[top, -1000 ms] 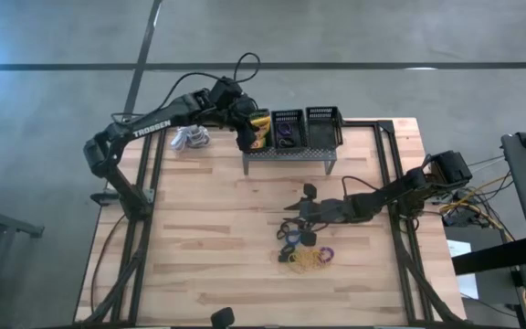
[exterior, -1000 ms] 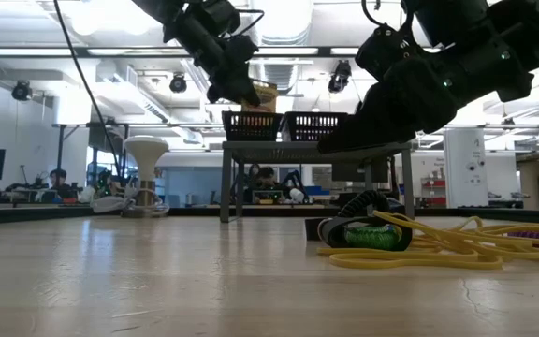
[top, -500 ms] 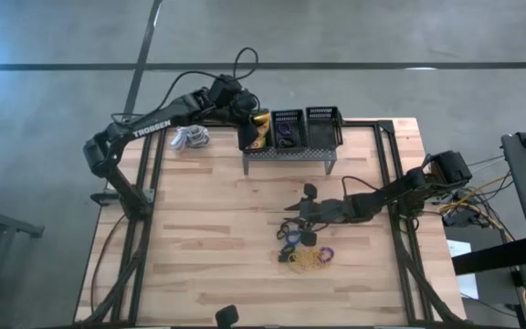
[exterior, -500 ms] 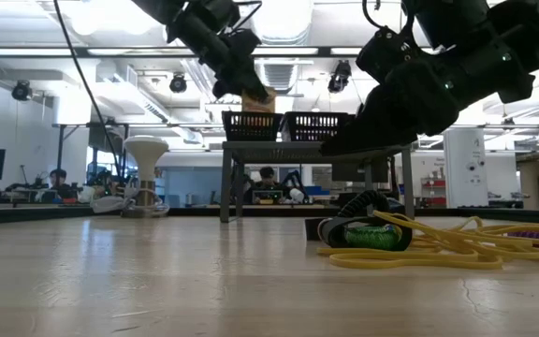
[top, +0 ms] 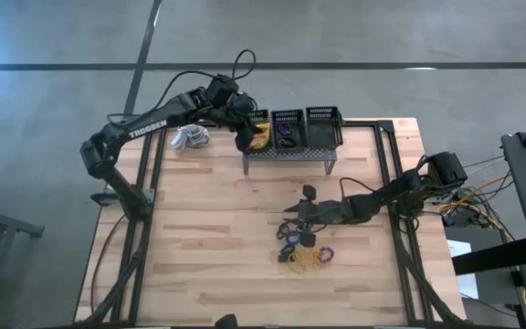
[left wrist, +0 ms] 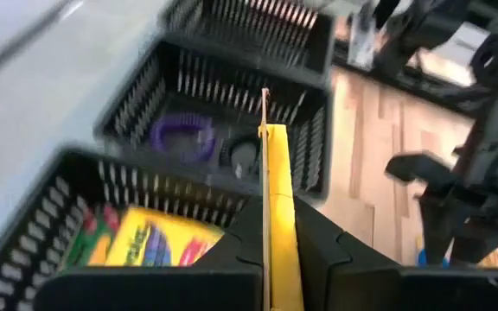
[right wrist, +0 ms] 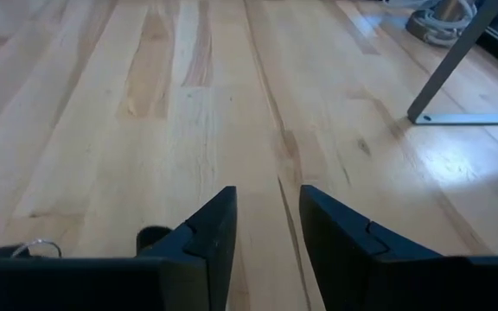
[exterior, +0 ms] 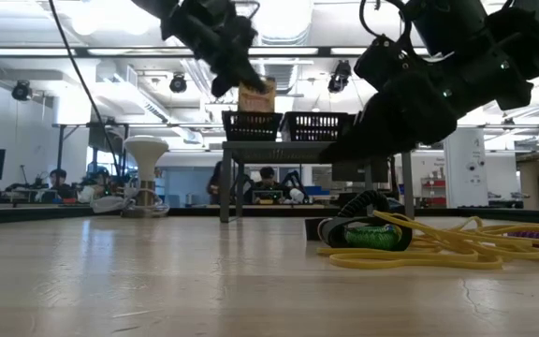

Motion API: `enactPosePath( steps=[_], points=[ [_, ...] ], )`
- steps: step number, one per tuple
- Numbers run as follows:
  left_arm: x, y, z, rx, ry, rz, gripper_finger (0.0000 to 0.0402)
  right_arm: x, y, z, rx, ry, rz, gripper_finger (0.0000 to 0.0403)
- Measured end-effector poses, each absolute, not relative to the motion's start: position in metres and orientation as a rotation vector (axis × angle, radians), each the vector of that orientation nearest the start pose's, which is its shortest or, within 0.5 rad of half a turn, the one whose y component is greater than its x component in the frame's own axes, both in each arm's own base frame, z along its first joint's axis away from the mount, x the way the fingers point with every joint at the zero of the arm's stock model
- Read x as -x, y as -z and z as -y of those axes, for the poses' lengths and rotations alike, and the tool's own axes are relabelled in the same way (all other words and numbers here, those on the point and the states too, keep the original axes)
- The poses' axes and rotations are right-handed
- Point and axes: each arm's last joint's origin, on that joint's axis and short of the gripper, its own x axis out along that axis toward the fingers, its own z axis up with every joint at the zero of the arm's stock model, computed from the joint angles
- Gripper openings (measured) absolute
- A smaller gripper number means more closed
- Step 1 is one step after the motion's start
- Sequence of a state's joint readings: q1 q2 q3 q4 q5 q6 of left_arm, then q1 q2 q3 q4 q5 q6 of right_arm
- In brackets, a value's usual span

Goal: Pick & Place Office Desk Supplies
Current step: Put the yellow crayon box into the left black bin on the shelf

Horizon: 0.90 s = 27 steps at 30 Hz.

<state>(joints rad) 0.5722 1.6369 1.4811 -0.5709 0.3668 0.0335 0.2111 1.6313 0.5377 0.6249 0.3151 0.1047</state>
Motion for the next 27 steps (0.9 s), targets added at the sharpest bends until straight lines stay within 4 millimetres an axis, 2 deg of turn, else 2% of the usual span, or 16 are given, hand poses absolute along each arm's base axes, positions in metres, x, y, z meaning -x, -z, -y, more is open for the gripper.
enactPosePath(
  steps=[6,13,21,27],
  points=[
    [-0.311,-0.314,-0.191,0.312,-0.217,-0.676,0.0032,-0.283,-0.135,-0.052,0.016,0.125,-0.438,0.0119],
    [-0.310,-0.313,-0.194,0.302,-0.251,-0.680,0.0049,-0.284,-0.136,-0.052,0.019,0.124,-0.436,0.0125],
    [-0.309,-0.310,-0.195,0.275,-0.258,-0.711,0.0128,-0.284,-0.136,-0.052,0.020,0.124,-0.438,0.0118],
    [-0.308,-0.326,-0.200,0.237,-0.330,-0.684,0.0184,-0.284,-0.136,-0.052,0.020,0.125,-0.438,0.0118]
  ],
)
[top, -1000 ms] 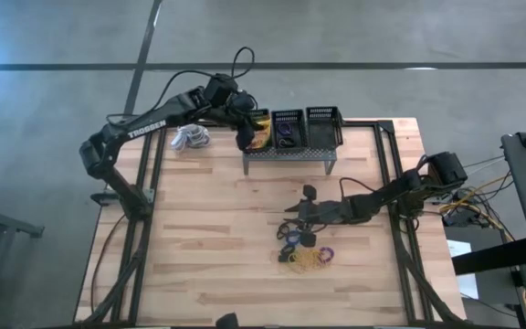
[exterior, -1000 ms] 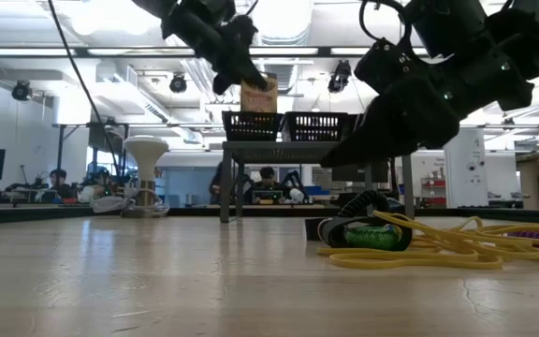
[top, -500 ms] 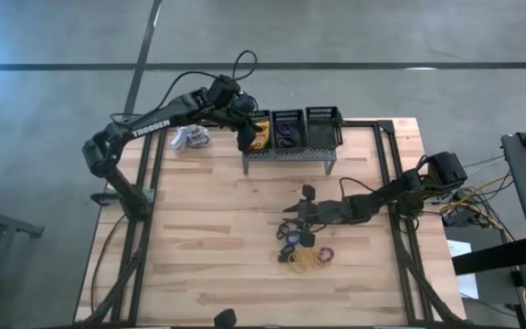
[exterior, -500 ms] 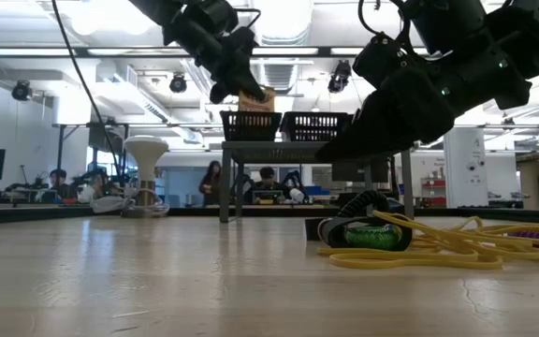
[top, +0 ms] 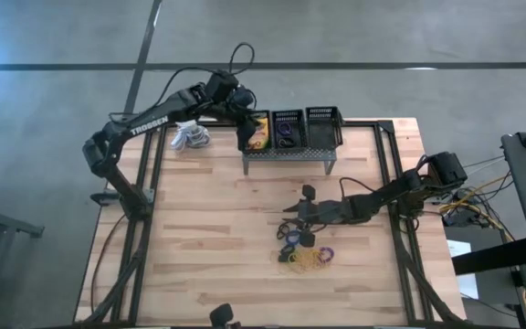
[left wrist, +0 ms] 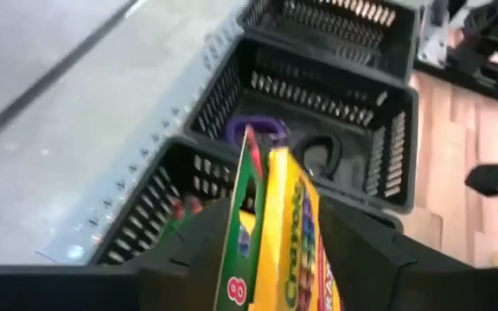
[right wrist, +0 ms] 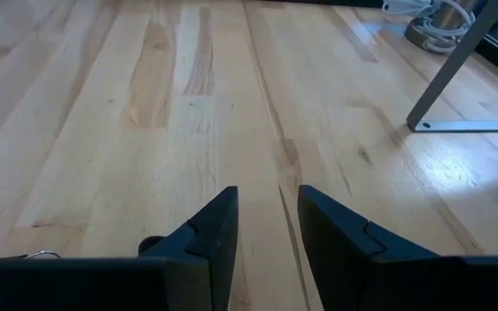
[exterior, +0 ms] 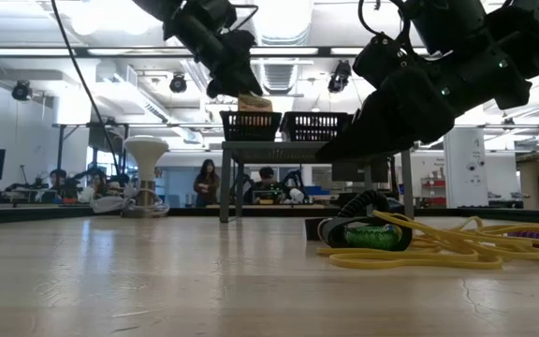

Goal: Pick & Place Office Desk Supplies
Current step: Put the yellow crayon box into the left black bin on the shelf, then put the black rubber band into the right black bin on the shelf

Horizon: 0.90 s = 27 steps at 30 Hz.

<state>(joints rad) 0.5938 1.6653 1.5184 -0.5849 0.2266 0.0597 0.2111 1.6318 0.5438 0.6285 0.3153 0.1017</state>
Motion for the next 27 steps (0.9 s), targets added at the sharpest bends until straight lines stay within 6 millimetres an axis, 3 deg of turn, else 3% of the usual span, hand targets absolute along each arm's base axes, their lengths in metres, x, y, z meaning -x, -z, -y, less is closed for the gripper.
enactPosePath(
  steps=[6,12,20,24,27],
  points=[
    [-0.308,-0.334,-0.198,0.205,-0.321,-0.681,0.0203,-0.284,-0.135,-0.052,0.020,0.125,-0.441,0.0120],
    [-0.301,-0.343,-0.180,0.166,-0.346,-0.739,0.0197,-0.283,-0.135,-0.052,0.023,0.125,-0.447,0.0111],
    [-0.295,-0.371,-0.137,-0.041,-0.487,-0.730,0.0187,-0.283,-0.135,-0.051,0.026,0.125,-0.449,0.0103],
    [-0.298,-0.377,-0.111,-0.088,-0.453,-0.722,0.0186,-0.283,-0.135,-0.051,0.027,0.125,-0.448,0.0099],
    [-0.303,-0.371,-0.087,-0.114,-0.379,-0.760,0.0186,-0.283,-0.135,-0.051,0.026,0.126,-0.451,0.0097]
  ],
)
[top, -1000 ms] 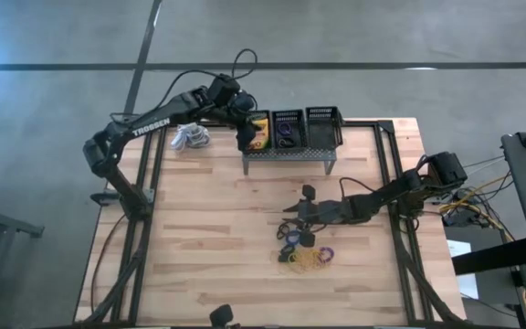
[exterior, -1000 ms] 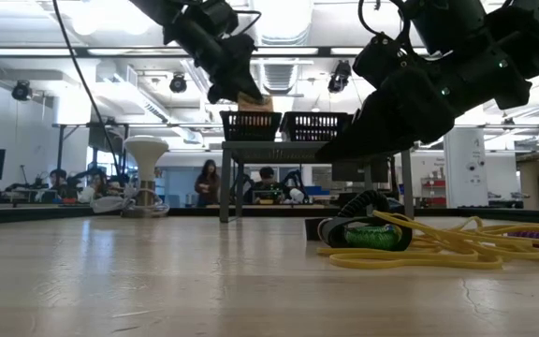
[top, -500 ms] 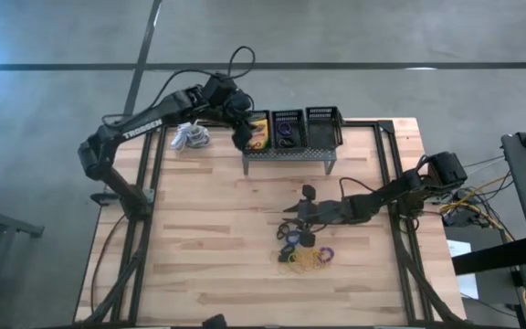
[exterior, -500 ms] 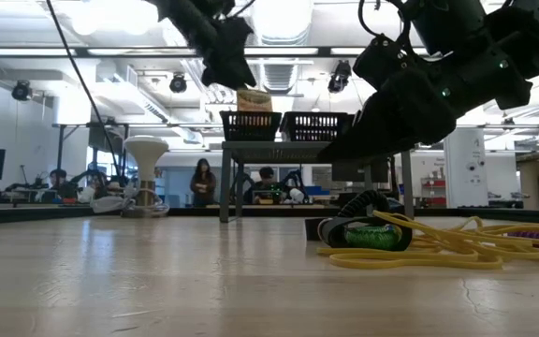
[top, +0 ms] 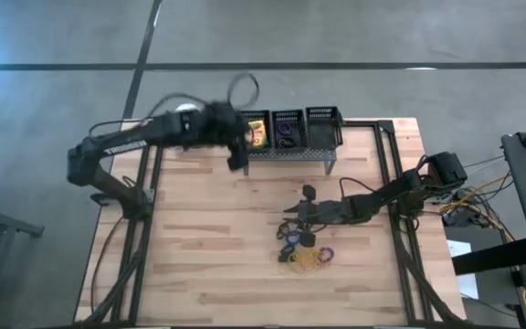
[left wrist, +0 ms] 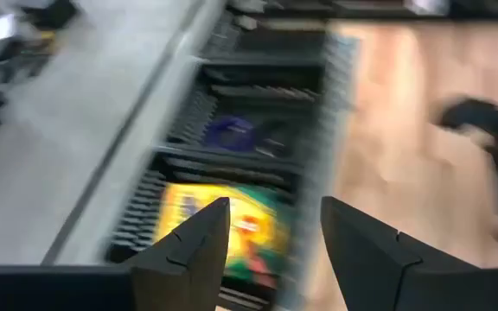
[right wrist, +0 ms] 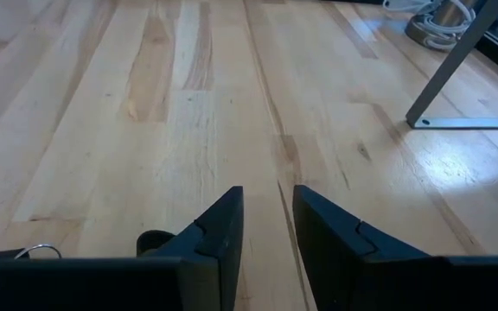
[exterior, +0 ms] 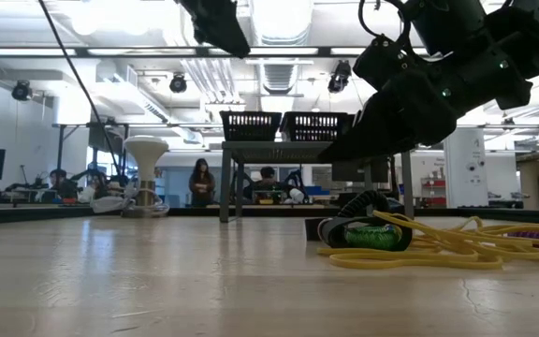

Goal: Pick & Place Office Desk Supplies
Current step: Put the black rubber band into the right black bin on the shelf

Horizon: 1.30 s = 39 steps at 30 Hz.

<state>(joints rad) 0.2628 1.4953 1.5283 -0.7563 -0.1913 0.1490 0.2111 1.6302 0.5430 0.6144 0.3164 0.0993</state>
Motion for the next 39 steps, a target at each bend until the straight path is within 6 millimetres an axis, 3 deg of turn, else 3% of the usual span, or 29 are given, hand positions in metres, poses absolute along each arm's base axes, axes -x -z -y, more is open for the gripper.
enactPosePath(
  steps=[5,10,14,17,21,25,29,35,39],
  points=[
    [-0.315,-0.325,-0.037,-0.127,-0.237,-0.821,0.0186,-0.282,-0.134,-0.053,0.019,0.122,-0.457,0.0093],
    [-0.319,-0.257,0.020,-0.142,-0.093,-0.735,0.0186,-0.282,-0.140,-0.060,-0.056,0.092,-0.434,0.0095],
    [-0.305,-0.208,0.060,-0.116,0.018,-0.566,0.0186,-0.287,-0.144,-0.062,-0.152,0.024,-0.448,0.0107],
    [-0.288,-0.176,0.078,-0.077,0.076,-0.474,0.0186,-0.292,-0.146,-0.063,-0.192,-0.040,-0.551,0.0125],
    [-0.269,-0.148,0.083,0.020,0.045,-0.404,0.0186,-0.299,-0.150,-0.066,-0.135,-0.051,-0.742,0.0154],
    [-0.255,-0.125,0.074,0.058,-0.113,-0.424,0.0186,-0.310,-0.148,-0.065,-0.016,-0.077,-0.862,0.0183],
    [-0.248,-0.114,0.066,0.061,-0.290,-0.435,0.0186,-0.326,-0.145,-0.066,0.037,-0.185,-0.875,0.0204],
    [-0.246,-0.111,0.065,0.056,-0.301,-0.446,0.0186,-0.350,-0.139,-0.063,0.092,-0.292,-0.941,0.0216],
    [-0.246,-0.110,0.065,0.058,-0.302,-0.452,0.0186,-0.355,-0.134,-0.064,0.131,-0.315,-1.076,0.0203]
  ],
)
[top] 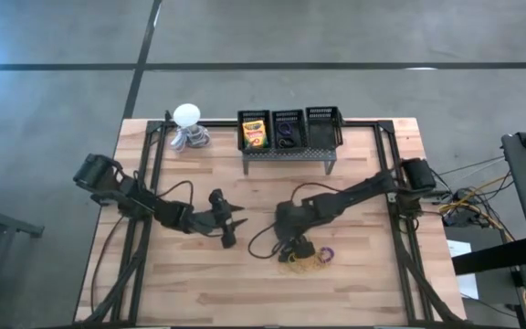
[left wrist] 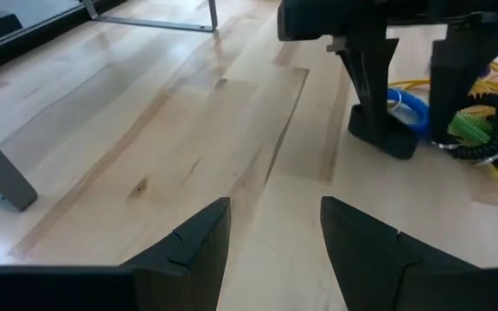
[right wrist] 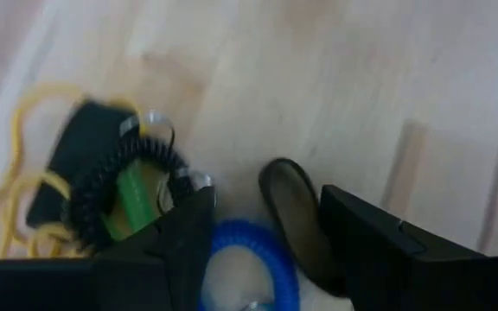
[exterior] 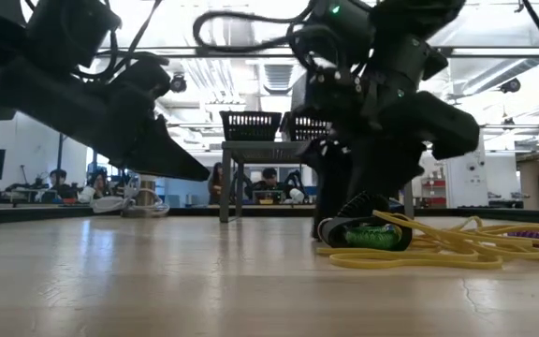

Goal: Pick & Place Office Desk Supplies
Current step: Put the black rubber band into the right black bin on the shelf

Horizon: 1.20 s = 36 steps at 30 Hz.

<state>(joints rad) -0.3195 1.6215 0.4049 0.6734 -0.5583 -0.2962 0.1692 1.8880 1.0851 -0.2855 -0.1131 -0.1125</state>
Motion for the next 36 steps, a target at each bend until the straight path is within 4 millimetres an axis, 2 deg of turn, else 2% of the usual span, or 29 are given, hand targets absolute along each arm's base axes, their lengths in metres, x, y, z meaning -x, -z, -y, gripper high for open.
enactPosePath(
  steps=[4,11,14,19,24,27,30,36],
  points=[
    [-0.246,-0.110,0.065,0.056,-0.303,-0.456,0.0186,-0.360,-0.131,-0.064,0.134,-0.316,-1.124,0.0165],
    [-0.245,-0.110,0.065,0.055,-0.303,-0.459,0.0186,-0.356,-0.138,-0.059,0.186,-0.369,-1.065,0.0048],
    [-0.245,-0.109,0.065,0.061,-0.307,-0.469,0.0186,-0.347,-0.160,-0.051,0.181,-0.351,-0.910,0.0016],
    [-0.244,-0.108,0.065,0.059,-0.310,-0.483,0.0186,-0.325,-0.202,-0.038,0.147,-0.240,-0.577,0.0014],
    [-0.244,-0.108,0.065,0.059,-0.311,-0.483,0.0186,-0.293,-0.271,-0.024,0.161,0.108,-0.294,0.0014],
    [-0.244,-0.108,0.065,0.060,-0.311,-0.482,0.0186,-0.271,-0.303,-0.006,0.195,0.339,-0.229,0.0013],
    [-0.244,-0.108,0.065,0.060,-0.311,-0.481,0.0186,-0.252,-0.327,0.022,0.165,0.511,-0.255,0.0013],
    [-0.244,-0.108,0.065,0.061,-0.311,-0.478,0.0186,-0.226,-0.330,0.097,0.003,0.784,-0.551,0.0013]
  ],
)
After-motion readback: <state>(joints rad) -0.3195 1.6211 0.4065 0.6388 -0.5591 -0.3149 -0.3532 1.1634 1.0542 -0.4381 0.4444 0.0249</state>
